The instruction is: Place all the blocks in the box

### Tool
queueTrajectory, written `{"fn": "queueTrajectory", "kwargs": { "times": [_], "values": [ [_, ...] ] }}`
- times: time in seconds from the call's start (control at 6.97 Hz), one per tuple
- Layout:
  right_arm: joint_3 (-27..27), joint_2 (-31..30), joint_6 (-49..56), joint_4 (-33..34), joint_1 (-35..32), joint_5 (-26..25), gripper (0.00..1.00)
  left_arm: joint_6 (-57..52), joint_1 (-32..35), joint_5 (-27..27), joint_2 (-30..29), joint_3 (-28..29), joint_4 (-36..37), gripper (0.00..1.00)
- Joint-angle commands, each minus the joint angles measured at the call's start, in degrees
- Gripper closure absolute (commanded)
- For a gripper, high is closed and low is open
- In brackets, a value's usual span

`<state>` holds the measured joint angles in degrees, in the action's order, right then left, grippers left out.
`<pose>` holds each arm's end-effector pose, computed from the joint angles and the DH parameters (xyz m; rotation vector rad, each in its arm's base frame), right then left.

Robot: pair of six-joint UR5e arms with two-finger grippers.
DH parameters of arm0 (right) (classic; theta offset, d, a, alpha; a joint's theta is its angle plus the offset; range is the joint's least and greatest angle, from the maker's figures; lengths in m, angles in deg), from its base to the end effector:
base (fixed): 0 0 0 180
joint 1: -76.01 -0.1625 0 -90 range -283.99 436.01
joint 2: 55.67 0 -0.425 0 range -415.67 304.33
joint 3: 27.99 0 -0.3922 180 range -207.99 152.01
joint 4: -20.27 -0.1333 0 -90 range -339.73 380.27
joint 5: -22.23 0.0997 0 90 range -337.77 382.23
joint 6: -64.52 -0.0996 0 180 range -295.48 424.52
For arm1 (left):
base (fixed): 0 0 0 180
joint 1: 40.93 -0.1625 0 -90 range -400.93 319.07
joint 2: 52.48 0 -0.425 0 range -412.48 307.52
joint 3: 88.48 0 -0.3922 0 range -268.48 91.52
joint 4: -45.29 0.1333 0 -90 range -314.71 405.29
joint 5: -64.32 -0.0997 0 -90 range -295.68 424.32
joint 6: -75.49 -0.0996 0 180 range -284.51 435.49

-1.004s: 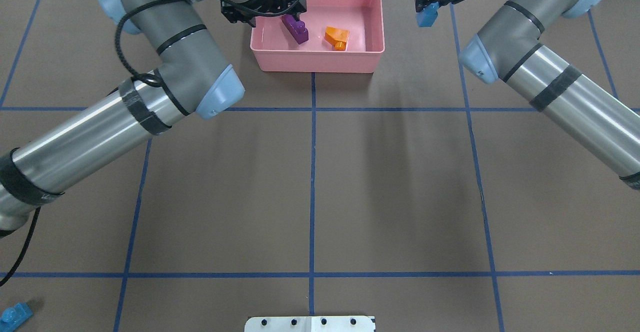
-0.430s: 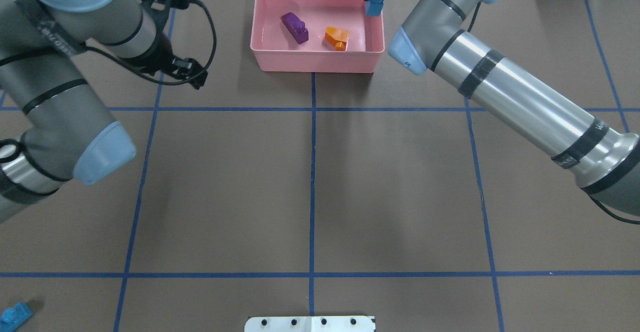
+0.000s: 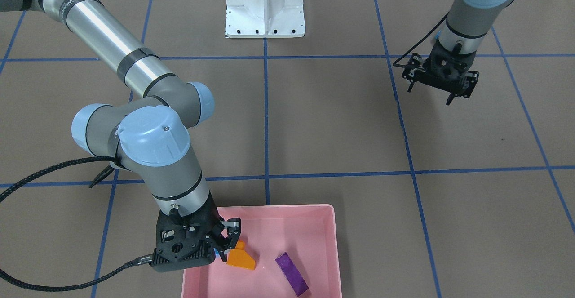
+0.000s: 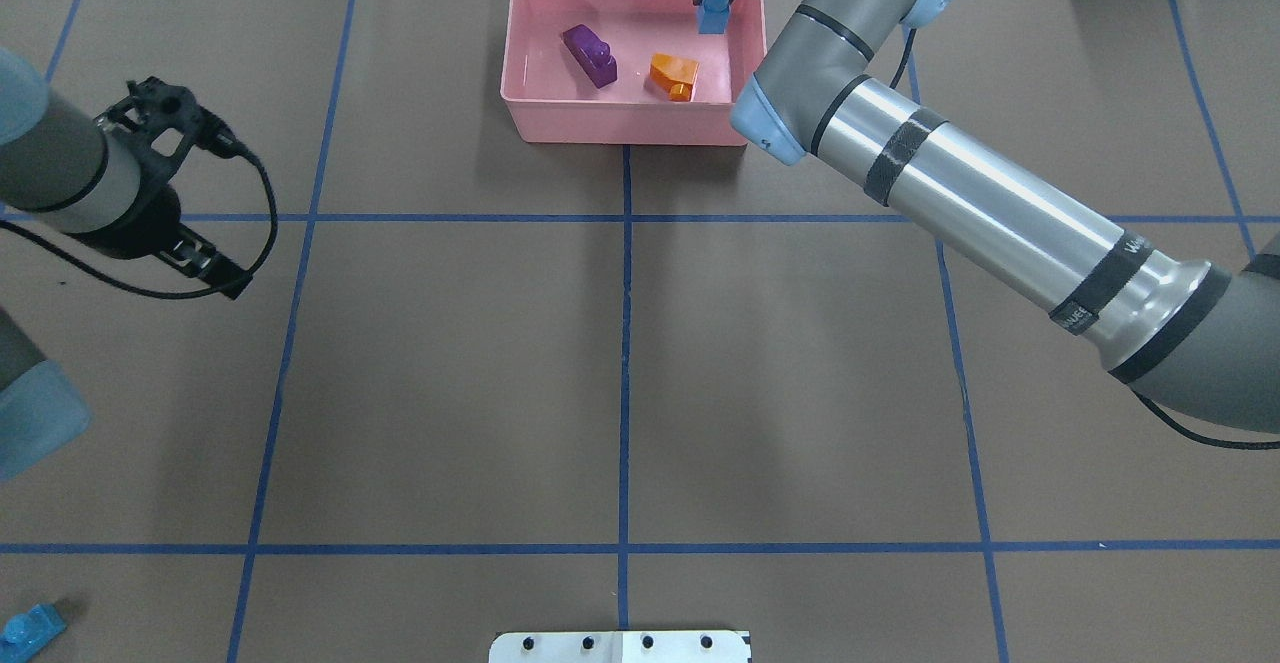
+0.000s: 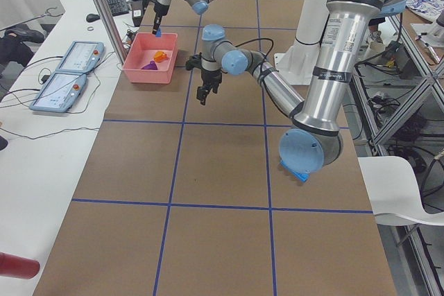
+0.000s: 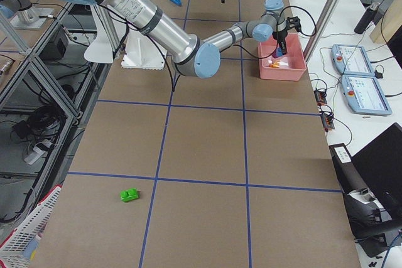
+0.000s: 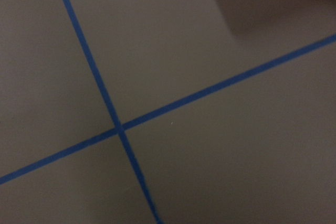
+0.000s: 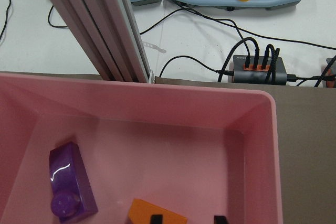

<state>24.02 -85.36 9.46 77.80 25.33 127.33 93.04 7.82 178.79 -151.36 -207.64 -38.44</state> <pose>-0.4670 -0.7396 0.1980 0.4676 -0.8625 0.1263 0.2651 -0.4419 0.3653 0.2744 0.6374 0.5155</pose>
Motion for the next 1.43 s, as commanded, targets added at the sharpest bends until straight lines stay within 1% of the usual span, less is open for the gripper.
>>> {"fn": "queueTrajectory", "kwargs": {
  "times": [0.0, 0.14, 0.29, 0.43, 0.57, 0.72, 0.86, 1.0, 1.15, 1.29],
  "values": [
    [-1.4, 1.0, -3.3, -1.3, 0.9, -0.6, 0.02, -8.6, -0.4, 0.9, 13.2, -3.4, -1.9, 0.00],
    [-0.6, 1.1, -4.8, -1.2, 0.9, -0.3, 0.01, -12.3, -0.4, 1.6, 21.7, -3.2, -8.6, 0.00],
    [3.6, 0.9, -5.2, 4.3, 1.2, 0.0, 0.01, -10.9, -0.4, 2.0, 32.8, -2.7, -25.2, 0.00],
    [7.6, 1.0, -4.5, 11.7, 1.2, 0.0, 0.01, -2.0, -0.4, 6.5, 41.2, -1.6, -38.2, 0.01],
    [9.6, 0.6, -4.4, 13.5, 1.6, 0.0, 0.01, 2.3, -0.8, 7.0, 45.7, -1.3, -43.8, 0.01],
    [10.3, 0.4, -4.4, 13.5, 2.3, 0.0, 0.01, 2.4, -0.8, 7.0, 46.8, -0.6, -44.2, 0.01],
    [12.2, -0.2, -4.5, 14.9, 2.7, 0.0, 0.01, 2.5, -1.5, 7.0, 46.8, 0.3, -44.2, 0.01],
    [16.4, -3.1, -4.4, 16.2, 2.9, 0.0, 0.01, 4.7, -2.6, 7.1, 46.8, 0.4, -45.1, 0.01],
    [20.7, -6.7, -4.4, 16.3, 2.9, 0.2, 0.01, 10.0, -6.8, 7.3, 46.8, 0.4, -47.6, 0.01],
    [23.5, -9.1, -4.4, 16.3, 2.8, 0.3, 0.01, 14.2, -12.6, 6.6, 46.8, 0.4, -48.8, 0.01]
  ]
}}
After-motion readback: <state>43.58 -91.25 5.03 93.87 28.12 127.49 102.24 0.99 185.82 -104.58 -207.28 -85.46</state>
